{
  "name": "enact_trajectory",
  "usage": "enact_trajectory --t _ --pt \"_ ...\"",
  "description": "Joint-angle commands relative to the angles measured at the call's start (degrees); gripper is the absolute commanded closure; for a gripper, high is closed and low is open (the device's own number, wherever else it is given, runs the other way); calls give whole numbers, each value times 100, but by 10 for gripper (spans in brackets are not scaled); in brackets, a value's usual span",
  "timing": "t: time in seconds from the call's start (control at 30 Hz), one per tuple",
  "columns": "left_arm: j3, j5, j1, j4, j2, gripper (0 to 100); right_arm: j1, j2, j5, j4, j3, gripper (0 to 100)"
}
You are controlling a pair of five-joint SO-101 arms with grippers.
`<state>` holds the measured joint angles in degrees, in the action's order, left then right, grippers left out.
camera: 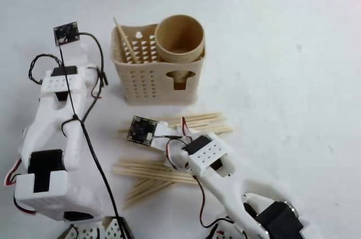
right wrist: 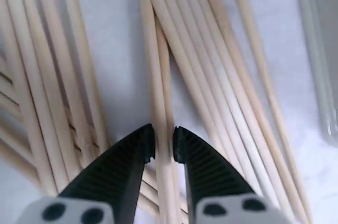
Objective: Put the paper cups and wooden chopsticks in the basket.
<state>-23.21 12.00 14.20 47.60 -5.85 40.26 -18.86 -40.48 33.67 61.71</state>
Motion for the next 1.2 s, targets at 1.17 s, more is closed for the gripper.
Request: enact_trajectory --t 1.17 --pt "-18 44 -57 -264 163 836 -163 -1147 -440 936 44 977"
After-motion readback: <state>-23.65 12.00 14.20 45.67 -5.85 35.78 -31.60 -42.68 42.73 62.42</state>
